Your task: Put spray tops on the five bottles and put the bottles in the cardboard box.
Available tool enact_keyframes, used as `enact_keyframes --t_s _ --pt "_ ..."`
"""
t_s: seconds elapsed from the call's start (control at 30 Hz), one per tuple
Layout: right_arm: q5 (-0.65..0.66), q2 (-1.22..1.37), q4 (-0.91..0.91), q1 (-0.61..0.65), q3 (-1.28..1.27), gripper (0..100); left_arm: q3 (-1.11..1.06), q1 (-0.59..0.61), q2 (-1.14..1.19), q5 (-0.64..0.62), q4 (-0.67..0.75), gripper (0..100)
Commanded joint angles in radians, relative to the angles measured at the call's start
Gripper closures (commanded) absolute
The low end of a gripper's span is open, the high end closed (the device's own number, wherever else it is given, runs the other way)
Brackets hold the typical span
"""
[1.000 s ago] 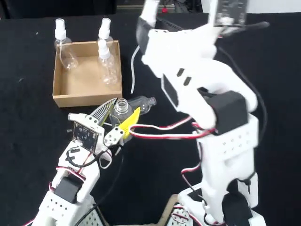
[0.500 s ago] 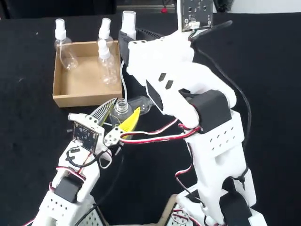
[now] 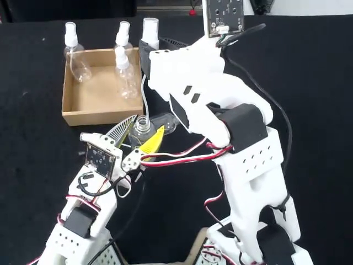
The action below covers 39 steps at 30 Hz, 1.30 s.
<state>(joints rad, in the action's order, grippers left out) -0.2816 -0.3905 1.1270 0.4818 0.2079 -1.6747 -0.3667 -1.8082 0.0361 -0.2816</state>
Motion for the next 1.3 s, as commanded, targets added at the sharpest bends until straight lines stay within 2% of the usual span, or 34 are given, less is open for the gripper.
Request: enact_keyframes --t_s 0.0,0.23,0.47,0.53,0.87,0.97,1.27 --pt "0.009 -0.039 -0.031 0.025 0.004 98.0 -0.024 -0.001 -0.015 -0.002 0.014 86" --pt "0.015 -0.117 -0.021 0.117 -0.061 98.0 -0.024 -0.001 -0.015 -0.002 0.014 86" --pt "0.020 -0.239 -0.023 0.117 -0.240 97.7 -0.024 -0.001 -0.015 0.000 0.014 86" --pt "0.055 -0.280 -0.037 0.117 -0.294 98.0 -0.024 -0.001 -0.015 0.000 0.014 86" --pt "0.094 -0.539 -0.230 0.117 -0.677 97.6 -0.024 -0.001 -0.015 0.000 0.014 86" --pt "0.150 -0.567 -0.276 0.121 -0.763 97.6 -0.024 -0.001 -0.015 0.000 0.014 86" --pt "0.207 -0.576 -0.276 0.121 -0.800 95.8 -0.024 -0.001 -0.015 0.000 0.014 86"
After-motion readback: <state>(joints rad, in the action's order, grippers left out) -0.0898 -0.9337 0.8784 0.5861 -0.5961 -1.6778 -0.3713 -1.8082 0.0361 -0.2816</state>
